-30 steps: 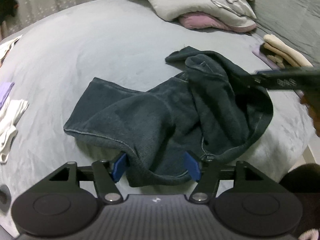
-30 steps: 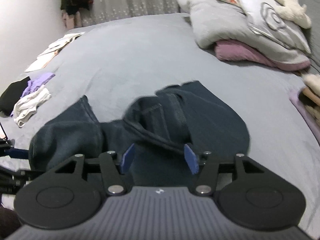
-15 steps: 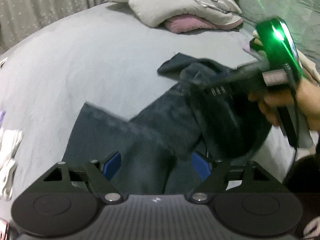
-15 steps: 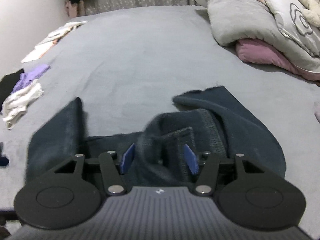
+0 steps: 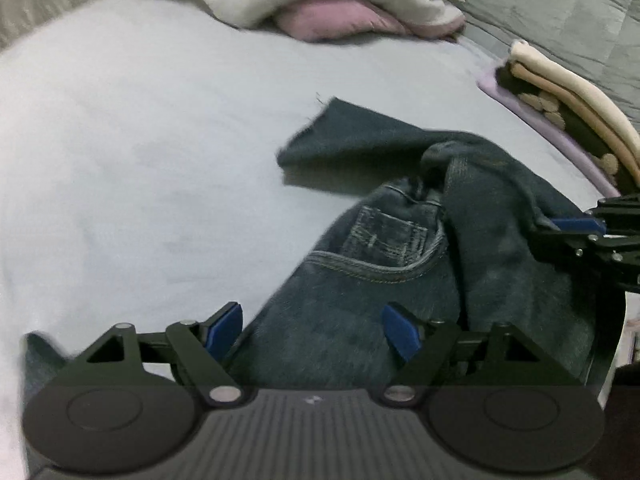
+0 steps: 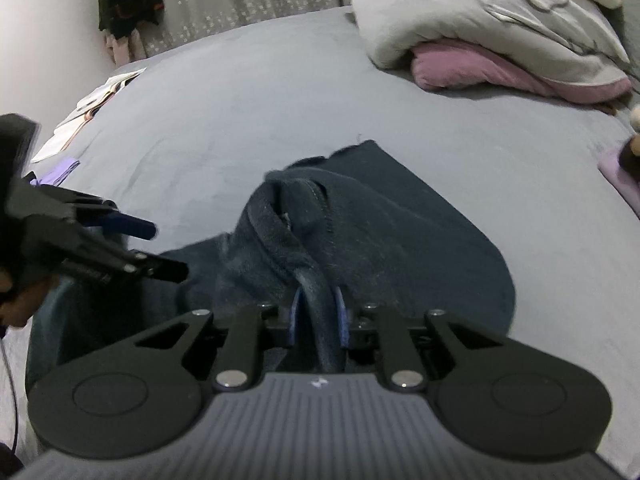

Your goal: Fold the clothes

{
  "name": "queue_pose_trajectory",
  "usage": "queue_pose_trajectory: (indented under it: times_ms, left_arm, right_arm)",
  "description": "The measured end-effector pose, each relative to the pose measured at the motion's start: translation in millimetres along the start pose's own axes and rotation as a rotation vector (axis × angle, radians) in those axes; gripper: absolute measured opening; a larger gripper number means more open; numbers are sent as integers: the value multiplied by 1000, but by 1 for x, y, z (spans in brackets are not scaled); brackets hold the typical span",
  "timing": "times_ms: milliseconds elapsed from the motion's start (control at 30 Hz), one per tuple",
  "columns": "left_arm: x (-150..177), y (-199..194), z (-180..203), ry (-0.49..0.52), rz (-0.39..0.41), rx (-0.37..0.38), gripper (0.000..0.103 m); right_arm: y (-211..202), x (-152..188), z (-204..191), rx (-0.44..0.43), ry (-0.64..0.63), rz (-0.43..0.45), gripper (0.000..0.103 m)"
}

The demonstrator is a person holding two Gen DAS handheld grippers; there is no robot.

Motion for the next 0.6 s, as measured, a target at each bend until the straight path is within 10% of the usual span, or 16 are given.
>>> queue_pose_trajectory:
  times_ms: [200, 367, 500, 600]
  left_arm:
    - [-14, 21, -19, -92, -47, 92, 66]
    - [-9, 20, -37, -217, -73, 74, 10]
    - [-1, 6, -43, -268, -18, 64, 8]
    - [-2, 0, -38, -225, 25, 30, 35]
  right_arm:
    - [-2, 14, 19, -6, 17, -28, 19]
    - [-4, 7, 14, -15, 27, -30, 25]
    - [-6, -7, 1, -25, 32, -6, 32]
    - [-4, -18, -12, -29, 11, -1, 37]
Point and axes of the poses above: each gripper's, at about its wrist camera, not at the fingertips, and y roughly the way its jaws point, z to its right, x to its underside, the point moved 1 cm from there along y, roughly the way its jaws point, and after that the axes turned 5 degrees about -y, right-handed, at the moved point
